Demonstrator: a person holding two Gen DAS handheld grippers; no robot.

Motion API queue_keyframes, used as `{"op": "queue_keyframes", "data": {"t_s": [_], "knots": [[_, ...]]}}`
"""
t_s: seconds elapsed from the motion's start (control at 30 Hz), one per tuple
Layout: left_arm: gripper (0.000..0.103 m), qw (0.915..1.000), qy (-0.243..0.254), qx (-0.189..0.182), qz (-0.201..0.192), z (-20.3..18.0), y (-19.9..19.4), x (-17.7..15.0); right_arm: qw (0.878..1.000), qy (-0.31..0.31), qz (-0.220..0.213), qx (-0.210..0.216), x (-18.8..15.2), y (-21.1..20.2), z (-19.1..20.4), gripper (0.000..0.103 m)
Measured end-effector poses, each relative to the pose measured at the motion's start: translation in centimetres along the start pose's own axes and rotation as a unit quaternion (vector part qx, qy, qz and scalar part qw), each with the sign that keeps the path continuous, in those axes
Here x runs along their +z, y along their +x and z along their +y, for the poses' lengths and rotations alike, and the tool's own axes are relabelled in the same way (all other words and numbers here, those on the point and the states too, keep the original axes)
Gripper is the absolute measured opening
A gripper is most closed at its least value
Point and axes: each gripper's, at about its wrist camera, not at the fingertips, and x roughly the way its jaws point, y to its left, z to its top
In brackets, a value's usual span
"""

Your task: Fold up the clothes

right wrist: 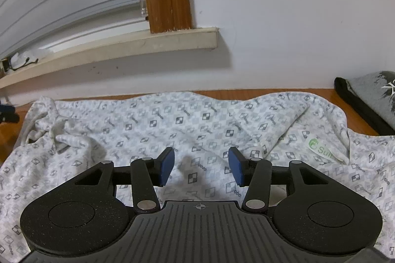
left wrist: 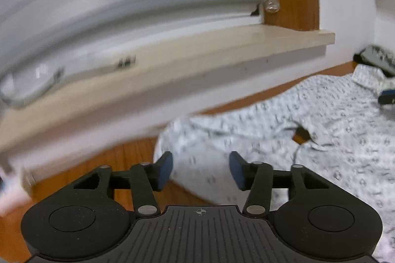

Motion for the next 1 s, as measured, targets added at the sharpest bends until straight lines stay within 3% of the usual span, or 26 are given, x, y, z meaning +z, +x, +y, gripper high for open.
{"op": "queue_keyframes", "data": {"t_s": [0.07,0.23,0.43,0.5,0.53,0.57,0.7,0.83,0.93,1.0], "knots": [[0.065,0.9995,-0.022,-0.020,0.009,0.4,0.6,-0.5,1.000,0.000,0.000,0.000,0.0,0.0,0.0,0.049],[0.067,0.9985,-0.038,-0.030,0.027,0.2,2.1,-1.0,1.000,0.001,0.000,-0.001,0.0,-0.1,0.0,0.049],[0.065,0.9990,-0.024,-0.027,0.026,-0.3,3.0,-1.6,1.000,0.001,0.000,-0.001,0.0,0.0,0.0,0.049],[0.049,0.9991,-0.016,-0.031,0.023,-0.3,2.9,-1.6,1.000,0.002,0.000,-0.001,0.0,0.0,0.0,0.049],[0.025,0.9990,-0.012,-0.037,0.023,-0.3,2.9,-1.5,1.000,0.002,0.000,0.000,0.0,0.0,-0.1,0.049],[0.008,0.9991,-0.006,-0.036,0.024,-0.4,2.9,-1.3,1.000,0.002,0.000,0.000,0.0,0.0,-0.1,0.049],[0.007,0.9942,0.091,0.054,-0.017,-1.4,1.7,0.0,1.000,0.002,-0.001,0.000,0.0,-0.1,-0.1,0.049],[0.008,0.9806,0.107,0.144,-0.079,0.5,-1.1,3.9,1.000,0.002,-0.001,0.001,-0.1,-0.2,-0.1,0.049],[0.017,0.9830,0.099,0.134,-0.077,0.5,-2.3,5.3,1.000,0.002,0.000,0.001,0.0,-0.2,-0.2,0.049],[0.036,0.9825,0.099,0.133,-0.085,-0.5,-2.8,5.2,1.000,0.003,0.000,0.001,0.0,-0.2,-0.2,0.049]]}}
